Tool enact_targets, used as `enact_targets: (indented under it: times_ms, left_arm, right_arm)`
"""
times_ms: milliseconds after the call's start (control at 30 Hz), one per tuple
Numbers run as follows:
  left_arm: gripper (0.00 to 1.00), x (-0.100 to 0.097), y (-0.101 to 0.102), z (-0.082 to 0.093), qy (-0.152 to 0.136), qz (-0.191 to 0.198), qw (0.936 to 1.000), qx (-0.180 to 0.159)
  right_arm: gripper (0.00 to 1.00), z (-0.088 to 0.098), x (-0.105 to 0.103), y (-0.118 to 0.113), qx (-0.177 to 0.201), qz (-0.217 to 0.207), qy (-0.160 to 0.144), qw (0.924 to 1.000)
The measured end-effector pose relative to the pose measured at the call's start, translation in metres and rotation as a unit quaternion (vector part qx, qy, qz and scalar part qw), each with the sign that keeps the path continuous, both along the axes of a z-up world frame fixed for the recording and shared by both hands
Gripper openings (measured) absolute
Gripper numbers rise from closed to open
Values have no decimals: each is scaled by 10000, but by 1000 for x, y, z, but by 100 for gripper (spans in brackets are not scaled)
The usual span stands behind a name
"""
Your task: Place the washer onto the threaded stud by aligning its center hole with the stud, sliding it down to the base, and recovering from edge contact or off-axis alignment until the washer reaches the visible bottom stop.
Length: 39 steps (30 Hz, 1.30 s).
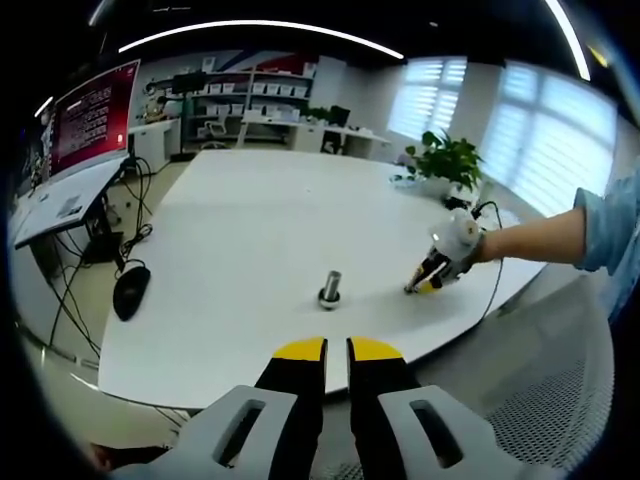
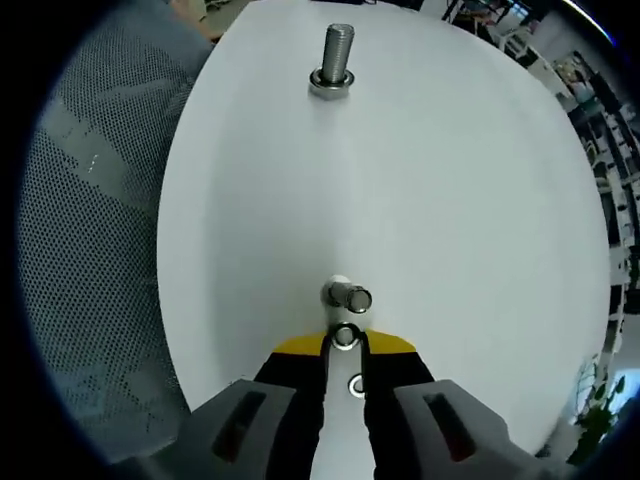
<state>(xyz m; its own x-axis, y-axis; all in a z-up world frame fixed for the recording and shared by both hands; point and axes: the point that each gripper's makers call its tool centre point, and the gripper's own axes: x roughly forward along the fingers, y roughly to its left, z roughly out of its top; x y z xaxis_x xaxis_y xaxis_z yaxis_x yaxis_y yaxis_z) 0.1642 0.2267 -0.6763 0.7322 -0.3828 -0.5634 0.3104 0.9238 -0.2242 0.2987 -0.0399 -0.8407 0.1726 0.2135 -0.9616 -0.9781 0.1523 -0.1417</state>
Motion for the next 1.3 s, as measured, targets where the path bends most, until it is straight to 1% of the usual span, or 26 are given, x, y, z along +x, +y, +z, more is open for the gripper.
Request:
enact_targets:
  times_ms: [33, 100, 133, 200, 233, 300, 333, 400, 533, 633, 733, 833, 967, 1133, 1300]
  left_arm:
    - [5, 0, 0, 0, 0, -3, 10000, 0]
    - [5, 0, 0, 0, 5, -6, 10000, 0]
    - [5, 0, 0, 0, 12, -8, 10000, 4]
    - [5, 0, 0, -1, 24, -10, 10000, 11]
    - [5, -1, -1, -1, 26, -12, 10000, 11]
    - [5, 0, -1, -1, 24, -8, 10000, 14]
    - [5, 0, -1, 0, 23, -7, 10000, 13]
    - [5, 0, 0, 0, 16, -6, 10000, 9]
    - [5, 0, 0, 0, 3, -3, 10000, 5]
    - [5, 0, 0, 0, -1, -3, 10000, 6]
    - [5, 0, 0, 0, -12, 2, 10000, 1]
    - [5, 0, 0, 1, -18, 3, 10000, -1]
    - [5, 0, 0, 0, -21, 4, 10000, 0]
    - [5, 0, 1, 1, -28, 8, 10000, -3]
    - [5, 0, 0, 1, -39, 19, 10000, -7]
  right_arm:
    - [15, 0, 1, -1, 122, -116, 37, 9999]
    - [15, 1, 4, -1, 313, -280, 13, 9991]
    - [15, 2, 6, -5, 277, -319, -9, 9991]
    - [15, 7, 9, -6, 397, -429, -56, 9983]
    - [15, 12, 9, -5, 478, -459, 0, 9978]
    - [15, 21, 9, -3, 598, -493, -5, 9970]
    - [15, 28, 9, -2, 646, -498, 18, 9967]
    - [15, 37, 6, 2, 739, -451, 160, 9961]
    - [15, 55, 6, 5, 763, -352, 180, 9963]
    - [15, 63, 4, 8, 775, -297, 248, 9962]
    - [15, 72, 2, 16, 779, -138, 282, 9965]
    - [15, 75, -2, 23, 764, 31, 321, 9966]
    - [15, 73, -2, 31, 670, 172, 325, 9971]
    - [15, 63, -2, 31, 406, 319, 296, 9982]
    - [15, 60, -2, 32, 360, 316, 344, 9983]
